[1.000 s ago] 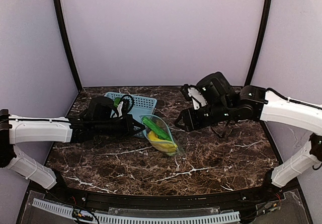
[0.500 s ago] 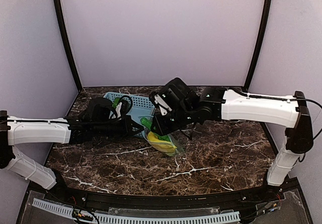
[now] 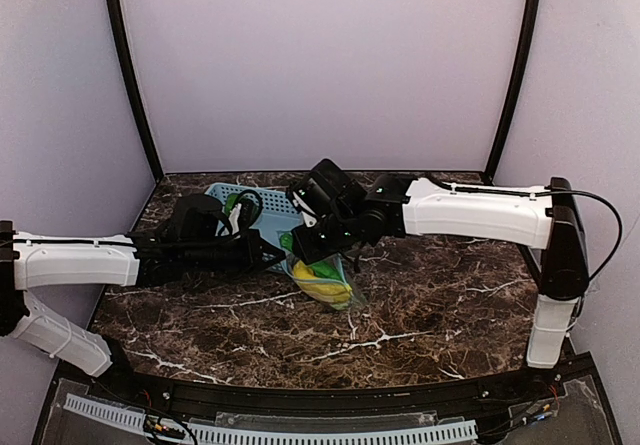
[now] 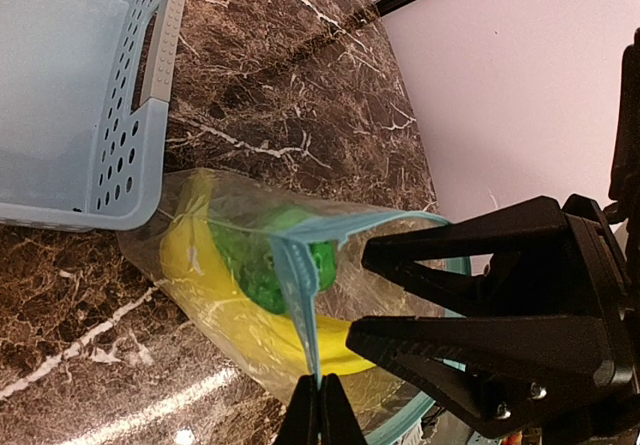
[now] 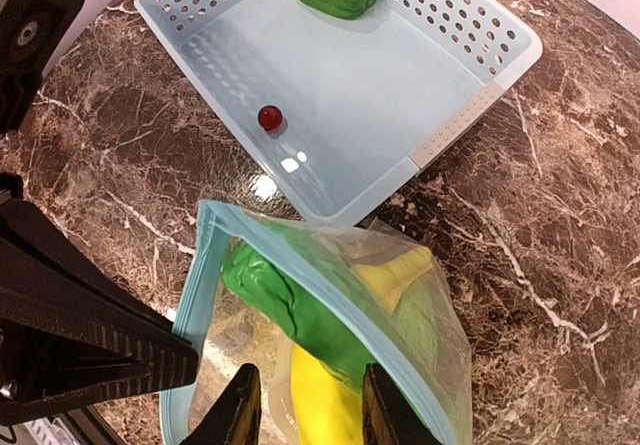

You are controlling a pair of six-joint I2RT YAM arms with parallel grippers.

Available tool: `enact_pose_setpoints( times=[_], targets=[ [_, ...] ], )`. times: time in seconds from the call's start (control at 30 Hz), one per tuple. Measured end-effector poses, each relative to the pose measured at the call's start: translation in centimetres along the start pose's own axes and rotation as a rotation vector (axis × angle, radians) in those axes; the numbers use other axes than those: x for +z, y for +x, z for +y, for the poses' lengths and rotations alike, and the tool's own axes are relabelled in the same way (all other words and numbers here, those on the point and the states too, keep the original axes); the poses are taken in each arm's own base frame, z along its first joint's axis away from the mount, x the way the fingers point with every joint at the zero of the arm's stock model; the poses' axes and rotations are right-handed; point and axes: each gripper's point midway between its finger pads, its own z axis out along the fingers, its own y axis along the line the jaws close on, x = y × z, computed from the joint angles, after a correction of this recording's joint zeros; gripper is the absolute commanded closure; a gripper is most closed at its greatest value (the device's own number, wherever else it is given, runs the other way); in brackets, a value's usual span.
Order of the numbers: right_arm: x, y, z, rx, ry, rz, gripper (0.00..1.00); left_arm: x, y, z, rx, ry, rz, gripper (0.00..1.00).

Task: Place the food in the zip-top bag and seal the zipper
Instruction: Adjust the fake vegetable in the zipper food storage bag.

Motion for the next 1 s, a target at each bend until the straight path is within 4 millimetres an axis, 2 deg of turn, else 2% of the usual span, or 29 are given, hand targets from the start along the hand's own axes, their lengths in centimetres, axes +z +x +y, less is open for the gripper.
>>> enact_pose_setpoints(
  times=[0.37,0.77,1.0],
  targets=[
    [1.7,-0.2,-0.8,-0.107,0.026,0.002,0.67,0.0,0.0,-0.1,0.001,0.003,0.002,0.99],
    [3.2,-0.2,-0.9,-0.154,0.033,-0.006,0.79,0.0,0.0,-0.1,0.001,0.002,0.0,0.99],
    [3.7,0.0,-1.2,-0.153,0.052,-0.013,0.81,0.0,-0.2,0.1,0.001,-0.006,-0.01,0.99]
  ],
)
